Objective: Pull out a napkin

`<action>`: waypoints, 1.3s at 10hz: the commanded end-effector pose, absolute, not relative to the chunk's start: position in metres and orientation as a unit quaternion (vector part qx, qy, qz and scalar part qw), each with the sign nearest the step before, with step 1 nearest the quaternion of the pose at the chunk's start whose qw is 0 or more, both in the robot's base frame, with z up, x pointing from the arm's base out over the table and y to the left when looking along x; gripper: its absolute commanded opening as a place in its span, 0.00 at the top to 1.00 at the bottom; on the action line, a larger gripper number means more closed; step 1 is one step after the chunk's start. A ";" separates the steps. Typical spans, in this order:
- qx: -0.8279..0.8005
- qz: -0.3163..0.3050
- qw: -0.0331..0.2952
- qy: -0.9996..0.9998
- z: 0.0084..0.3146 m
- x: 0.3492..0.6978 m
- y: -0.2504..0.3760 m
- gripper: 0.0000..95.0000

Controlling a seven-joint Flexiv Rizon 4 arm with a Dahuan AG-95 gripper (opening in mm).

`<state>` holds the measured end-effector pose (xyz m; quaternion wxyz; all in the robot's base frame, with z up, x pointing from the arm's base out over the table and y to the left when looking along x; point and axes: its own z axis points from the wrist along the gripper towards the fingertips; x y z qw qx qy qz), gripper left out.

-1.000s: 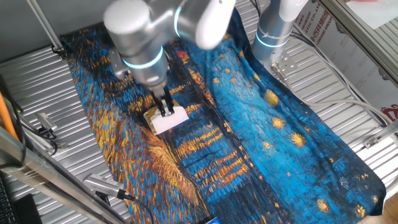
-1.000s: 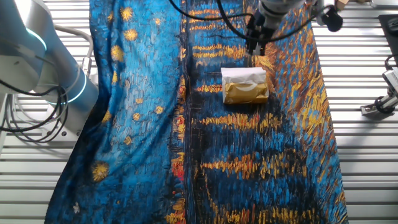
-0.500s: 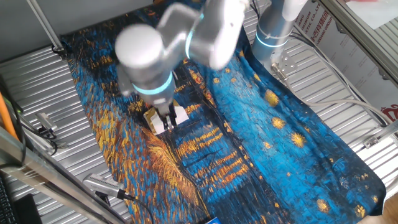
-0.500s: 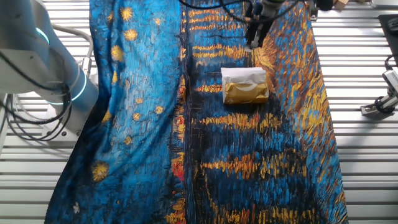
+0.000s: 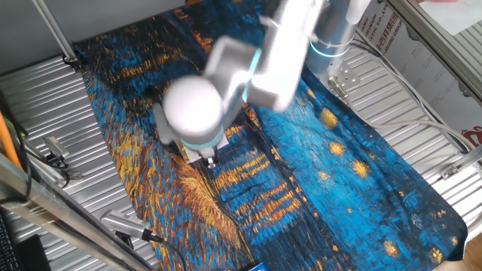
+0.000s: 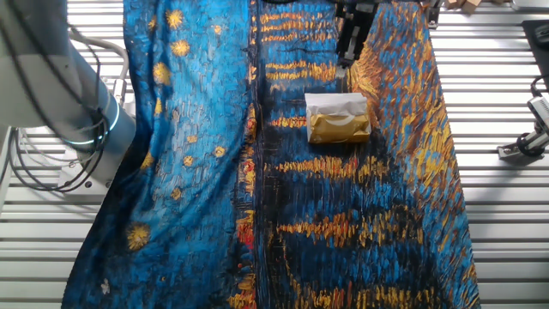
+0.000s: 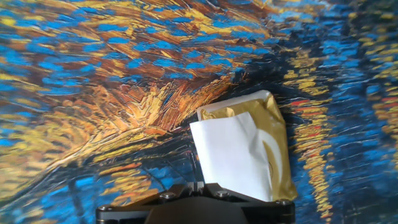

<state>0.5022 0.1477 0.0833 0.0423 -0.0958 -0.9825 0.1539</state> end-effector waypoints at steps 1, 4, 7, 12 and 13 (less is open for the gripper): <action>-0.076 0.166 0.051 -0.982 0.071 0.500 0.148 1.00; -0.076 0.220 0.047 -0.971 0.069 0.500 0.149 1.00; -0.055 0.250 0.048 -0.966 0.064 0.500 0.149 1.00; 0.035 0.246 0.065 -0.967 0.049 0.498 0.151 1.00; 0.044 0.245 0.069 -0.966 0.049 0.498 0.151 1.00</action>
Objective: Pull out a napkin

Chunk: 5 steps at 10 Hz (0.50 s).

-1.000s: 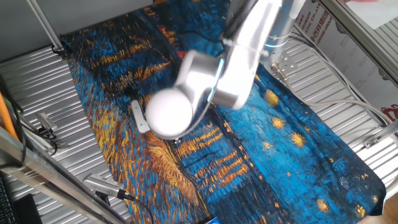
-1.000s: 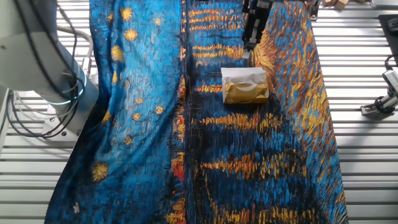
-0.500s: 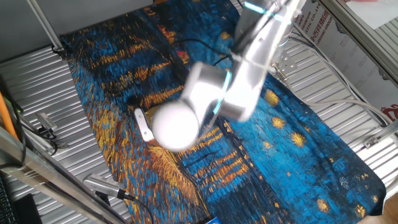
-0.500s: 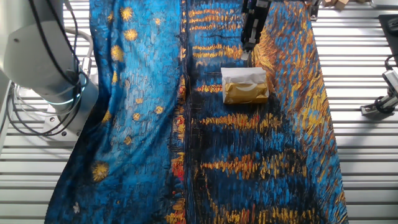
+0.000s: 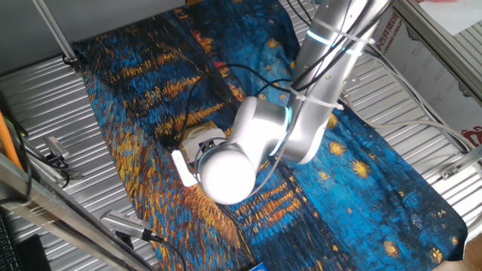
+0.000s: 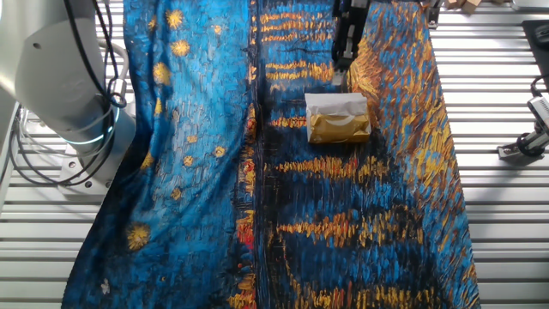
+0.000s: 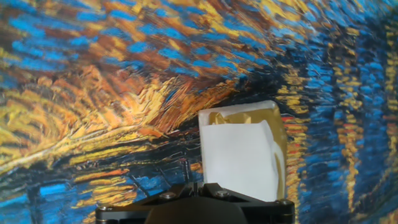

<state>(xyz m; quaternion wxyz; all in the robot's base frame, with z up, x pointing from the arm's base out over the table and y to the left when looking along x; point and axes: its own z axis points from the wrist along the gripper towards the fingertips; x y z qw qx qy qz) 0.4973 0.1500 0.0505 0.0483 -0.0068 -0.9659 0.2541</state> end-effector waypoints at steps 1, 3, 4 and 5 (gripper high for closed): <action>0.054 0.244 0.073 -0.965 0.049 0.497 0.151 1.00; 0.059 0.264 0.076 -0.960 0.049 0.497 0.151 1.00; 0.077 0.299 0.084 -0.947 0.049 0.497 0.151 1.00; 0.089 0.330 0.092 -0.935 0.049 0.497 0.151 1.00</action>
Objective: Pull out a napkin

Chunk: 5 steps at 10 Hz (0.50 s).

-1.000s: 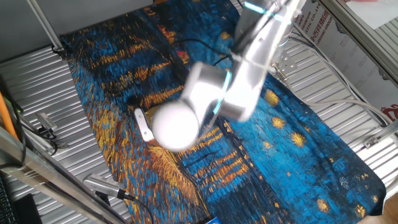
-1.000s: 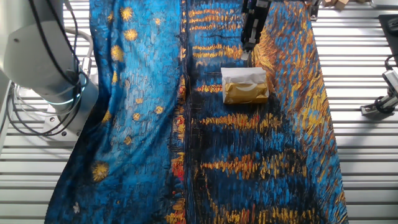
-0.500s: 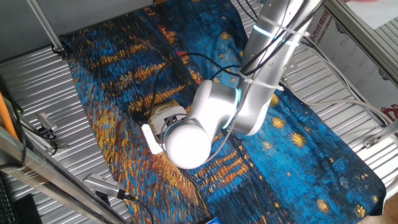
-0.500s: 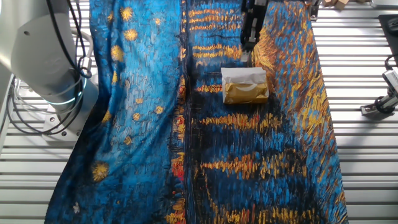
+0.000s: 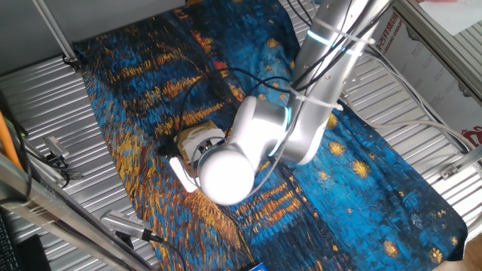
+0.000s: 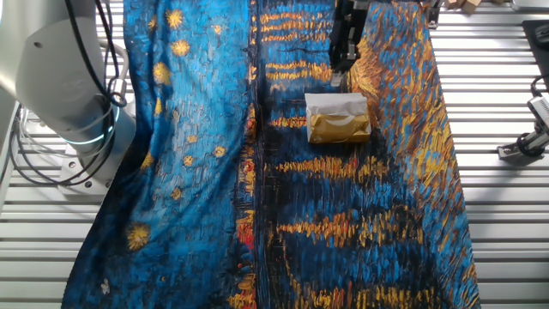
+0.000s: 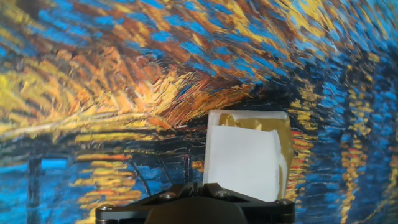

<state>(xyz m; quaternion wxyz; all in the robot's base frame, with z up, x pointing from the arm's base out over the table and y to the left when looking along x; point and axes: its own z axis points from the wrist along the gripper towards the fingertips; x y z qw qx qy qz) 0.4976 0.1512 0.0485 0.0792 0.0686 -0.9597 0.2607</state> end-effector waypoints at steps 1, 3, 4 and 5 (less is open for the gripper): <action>0.093 0.340 0.096 -0.931 0.048 0.497 0.151 1.00; 0.092 0.340 0.094 -0.931 0.045 0.496 0.151 1.00; 0.099 0.337 0.095 -0.931 0.042 0.492 0.151 1.00; 0.110 0.334 0.099 -0.931 0.041 0.488 0.152 1.00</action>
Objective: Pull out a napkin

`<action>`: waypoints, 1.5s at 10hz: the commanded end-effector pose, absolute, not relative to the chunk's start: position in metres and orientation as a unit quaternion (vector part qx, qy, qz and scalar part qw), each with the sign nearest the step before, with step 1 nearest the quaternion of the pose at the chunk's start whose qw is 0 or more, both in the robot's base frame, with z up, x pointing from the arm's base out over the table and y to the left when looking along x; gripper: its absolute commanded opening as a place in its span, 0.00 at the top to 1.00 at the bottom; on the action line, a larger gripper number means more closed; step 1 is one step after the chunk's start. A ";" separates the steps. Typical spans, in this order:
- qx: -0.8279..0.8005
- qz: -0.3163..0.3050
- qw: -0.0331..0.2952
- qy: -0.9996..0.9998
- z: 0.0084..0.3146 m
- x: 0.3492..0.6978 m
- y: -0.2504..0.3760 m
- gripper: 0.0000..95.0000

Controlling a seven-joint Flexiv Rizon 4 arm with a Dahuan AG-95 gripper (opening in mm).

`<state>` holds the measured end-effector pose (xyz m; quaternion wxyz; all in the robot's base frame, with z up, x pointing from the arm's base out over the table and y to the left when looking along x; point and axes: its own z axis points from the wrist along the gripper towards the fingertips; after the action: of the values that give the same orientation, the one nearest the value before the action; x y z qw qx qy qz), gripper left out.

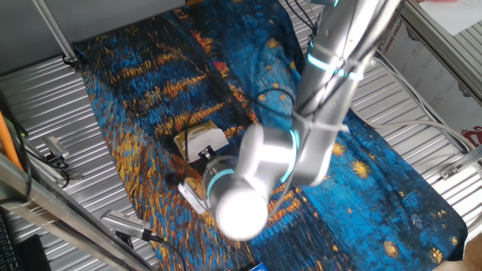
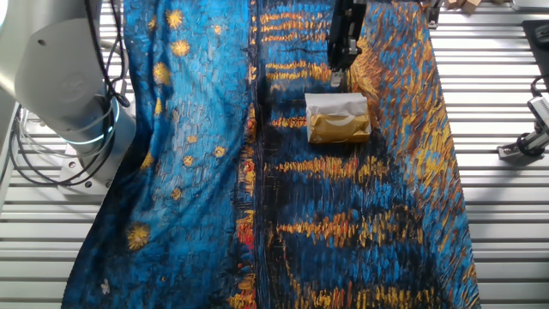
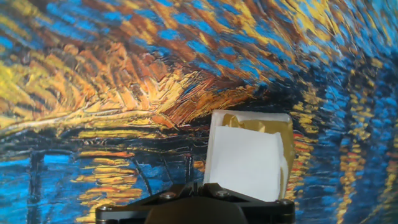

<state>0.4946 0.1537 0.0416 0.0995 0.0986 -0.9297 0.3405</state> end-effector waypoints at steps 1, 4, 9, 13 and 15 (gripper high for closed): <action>0.106 0.334 0.095 -0.932 0.039 0.483 0.152 0.80; 0.120 0.299 0.094 -0.942 0.039 0.482 0.150 0.40; 0.123 0.300 0.095 -0.941 0.040 0.481 0.145 0.00; 0.137 0.314 0.100 -0.934 0.044 0.478 0.133 0.20; 0.148 0.320 0.106 -0.930 0.046 0.476 0.125 0.20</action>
<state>0.4749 0.1246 0.0470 0.1042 0.1491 -0.9298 0.3200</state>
